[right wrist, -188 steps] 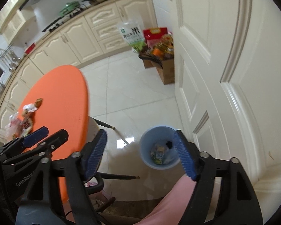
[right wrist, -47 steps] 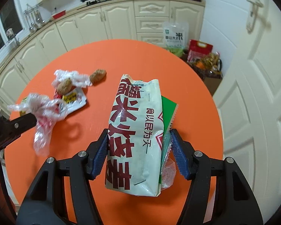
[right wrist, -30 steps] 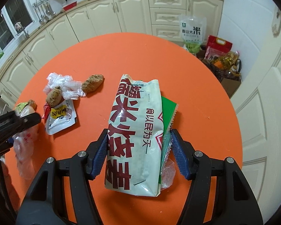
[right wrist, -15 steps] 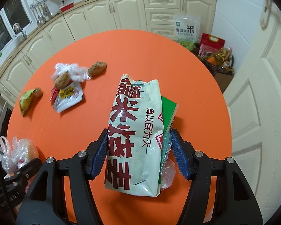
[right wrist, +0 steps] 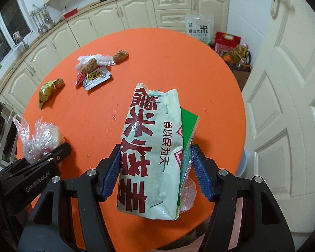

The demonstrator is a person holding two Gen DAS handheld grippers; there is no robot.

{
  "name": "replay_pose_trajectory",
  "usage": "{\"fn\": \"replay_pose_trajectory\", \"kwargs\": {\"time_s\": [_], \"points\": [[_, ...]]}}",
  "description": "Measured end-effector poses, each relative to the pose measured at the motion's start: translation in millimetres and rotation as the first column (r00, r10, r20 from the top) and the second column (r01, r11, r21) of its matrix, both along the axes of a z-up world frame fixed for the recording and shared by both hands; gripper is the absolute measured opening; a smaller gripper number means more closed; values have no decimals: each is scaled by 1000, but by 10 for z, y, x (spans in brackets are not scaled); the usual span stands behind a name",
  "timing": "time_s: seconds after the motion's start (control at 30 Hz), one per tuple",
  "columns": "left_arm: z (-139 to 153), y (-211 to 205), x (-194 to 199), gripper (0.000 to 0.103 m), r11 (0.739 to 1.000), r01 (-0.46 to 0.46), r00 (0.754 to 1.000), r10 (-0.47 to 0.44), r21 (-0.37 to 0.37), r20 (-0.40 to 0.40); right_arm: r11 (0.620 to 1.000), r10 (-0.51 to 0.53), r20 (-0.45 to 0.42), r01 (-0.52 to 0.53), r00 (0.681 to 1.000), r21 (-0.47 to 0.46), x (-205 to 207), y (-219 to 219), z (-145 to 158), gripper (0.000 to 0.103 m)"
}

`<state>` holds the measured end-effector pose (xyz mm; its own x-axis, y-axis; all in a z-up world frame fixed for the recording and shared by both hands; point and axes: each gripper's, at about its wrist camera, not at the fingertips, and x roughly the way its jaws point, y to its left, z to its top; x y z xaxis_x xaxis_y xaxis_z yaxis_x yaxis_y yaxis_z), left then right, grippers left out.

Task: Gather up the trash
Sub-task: 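Grasp the clear plastic bag bundle with the left gripper while the right holds the snack bag, then carry the snack bag and clear bag over the blue bin with both tools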

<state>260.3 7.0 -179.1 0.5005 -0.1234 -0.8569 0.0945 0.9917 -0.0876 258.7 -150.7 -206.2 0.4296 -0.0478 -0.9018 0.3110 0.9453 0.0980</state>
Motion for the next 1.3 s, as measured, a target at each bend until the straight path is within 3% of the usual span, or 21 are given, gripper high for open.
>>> {"fn": "replay_pose_trajectory", "kwargs": {"time_s": [0.33,0.67,1.0,1.3], "points": [[425,-147,-402,47,1000,1,994,-1,-5,113,1000,6,90,-5,996,-18,-204,-16,331,62],[695,-653,-821,47,997,82,975,-83,11,208,992,-124,185,127,975,-6,-585,-550,614,62],[507,-1457,-937,47,965,261,950,-262,29,169,945,-312,166,323,936,-44,-1069,-1357,579,62],[246,-2148,-803,48,897,440,893,-441,38,85,903,-417,92,424,904,-69,-1344,-1893,359,62]]}}
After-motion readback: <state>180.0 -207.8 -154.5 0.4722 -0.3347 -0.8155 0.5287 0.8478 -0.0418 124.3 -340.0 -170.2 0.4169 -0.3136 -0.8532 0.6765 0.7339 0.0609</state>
